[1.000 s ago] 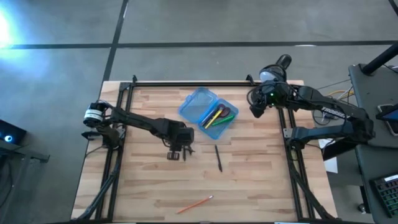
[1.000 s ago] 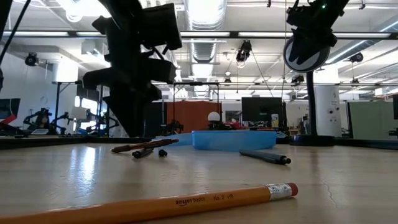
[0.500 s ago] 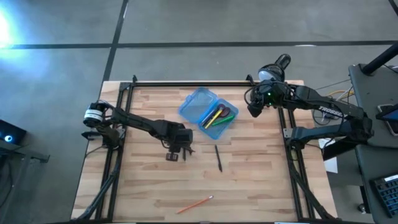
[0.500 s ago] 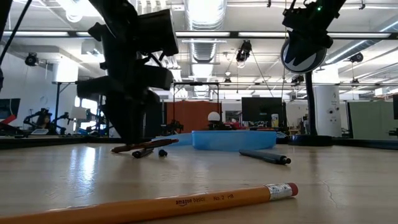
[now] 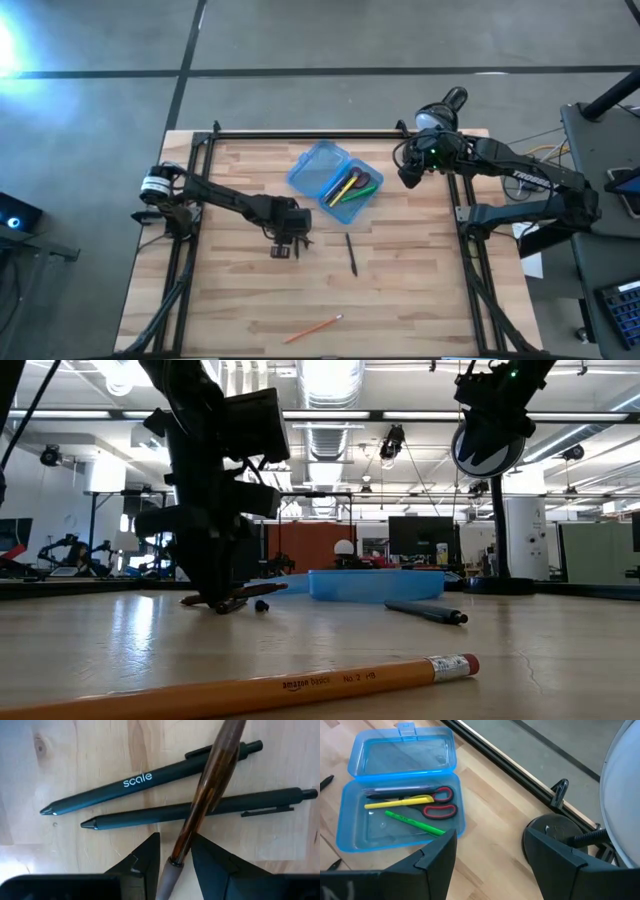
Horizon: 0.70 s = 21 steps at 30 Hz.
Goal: Pick & place school supplies into a supply box
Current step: Put the brown pen into the blue supply box
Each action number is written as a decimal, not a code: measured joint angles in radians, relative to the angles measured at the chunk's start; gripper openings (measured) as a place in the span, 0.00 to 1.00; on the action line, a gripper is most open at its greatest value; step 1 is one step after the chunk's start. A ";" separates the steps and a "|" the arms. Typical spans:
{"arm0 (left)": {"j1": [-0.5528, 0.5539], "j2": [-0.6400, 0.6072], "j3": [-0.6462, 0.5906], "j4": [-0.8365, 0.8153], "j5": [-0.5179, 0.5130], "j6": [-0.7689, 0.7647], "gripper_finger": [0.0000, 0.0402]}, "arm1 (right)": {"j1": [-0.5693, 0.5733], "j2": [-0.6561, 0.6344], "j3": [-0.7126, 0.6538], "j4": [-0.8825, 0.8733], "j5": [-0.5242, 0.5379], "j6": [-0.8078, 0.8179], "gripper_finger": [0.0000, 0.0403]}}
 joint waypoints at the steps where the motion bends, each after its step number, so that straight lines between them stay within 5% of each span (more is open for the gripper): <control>1: 0.000 0.004 0.000 0.001 0.008 -0.003 0.24 | 0.000 0.000 0.000 0.000 0.000 0.000 0.56; 10: 0.002 0.022 0.001 0.011 0.047 -0.035 0.18 | 0.000 0.000 0.000 -0.001 0.000 0.000 0.56; 15: 0.005 0.014 0.011 0.017 0.062 -0.148 0.05 | 0.000 0.000 0.000 -0.001 0.000 0.000 0.56; 21: 0.003 0.013 0.061 0.014 0.142 -0.309 0.04 | 0.000 -0.013 0.000 0.000 0.000 0.003 0.56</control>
